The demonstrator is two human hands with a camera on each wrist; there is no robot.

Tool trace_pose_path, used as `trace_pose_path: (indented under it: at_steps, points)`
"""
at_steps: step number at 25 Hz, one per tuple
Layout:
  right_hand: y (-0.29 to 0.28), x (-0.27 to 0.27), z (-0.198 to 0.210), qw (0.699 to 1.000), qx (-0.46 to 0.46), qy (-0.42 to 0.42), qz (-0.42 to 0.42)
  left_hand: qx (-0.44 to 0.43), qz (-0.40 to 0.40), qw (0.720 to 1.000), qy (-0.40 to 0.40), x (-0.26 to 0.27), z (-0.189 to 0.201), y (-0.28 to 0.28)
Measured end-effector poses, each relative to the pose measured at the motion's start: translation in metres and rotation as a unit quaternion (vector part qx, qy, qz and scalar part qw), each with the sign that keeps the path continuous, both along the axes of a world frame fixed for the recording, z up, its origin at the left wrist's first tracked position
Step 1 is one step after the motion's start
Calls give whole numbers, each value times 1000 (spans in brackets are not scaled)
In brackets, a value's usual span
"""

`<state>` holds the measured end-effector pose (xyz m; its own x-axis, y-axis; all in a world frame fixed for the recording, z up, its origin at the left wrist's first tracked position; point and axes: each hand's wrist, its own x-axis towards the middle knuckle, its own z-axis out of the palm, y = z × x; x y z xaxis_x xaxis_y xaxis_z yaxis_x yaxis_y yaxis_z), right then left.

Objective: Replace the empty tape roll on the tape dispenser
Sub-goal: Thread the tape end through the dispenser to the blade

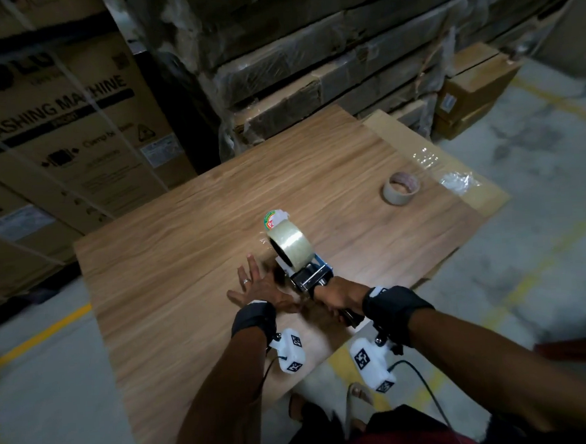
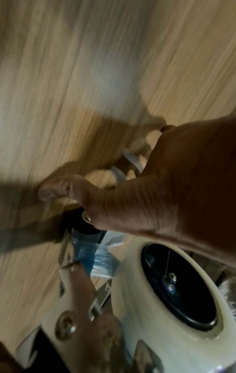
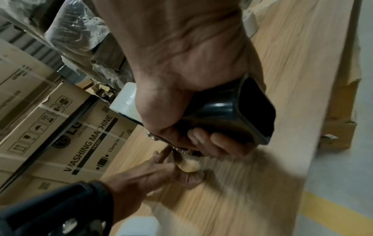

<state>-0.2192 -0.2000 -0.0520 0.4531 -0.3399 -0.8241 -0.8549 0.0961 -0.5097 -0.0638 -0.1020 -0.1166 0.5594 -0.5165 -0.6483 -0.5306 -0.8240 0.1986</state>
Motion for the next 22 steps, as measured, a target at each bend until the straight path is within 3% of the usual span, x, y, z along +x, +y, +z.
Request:
trace_pose_path:
  at_steps: [7, 11, 14, 16, 19, 22]
  points:
    - [11, -30, 4, 1000, 12, 27, -7, -5, 13, 1000, 6, 0, -8, 0]
    - [17, -56, 14, 996, 19, 81, 38, -7, 22, 1000, 16, -1, -3, -3]
    - [19, -60, 23, 995, 50, 88, 0, -25, 29, 999, 14, -3, -3, 0]
    - [22, -60, 26, 995, 66, 75, -18, -77, 46, 996, -11, -13, -9, 9]
    - [19, -63, 37, 998, 60, 29, -13, -228, 39, 969, -83, -38, -23, 28]
    - [16, -60, 49, 1000, -16, -17, -4, -327, -1, 941, -85, -57, -44, 46]
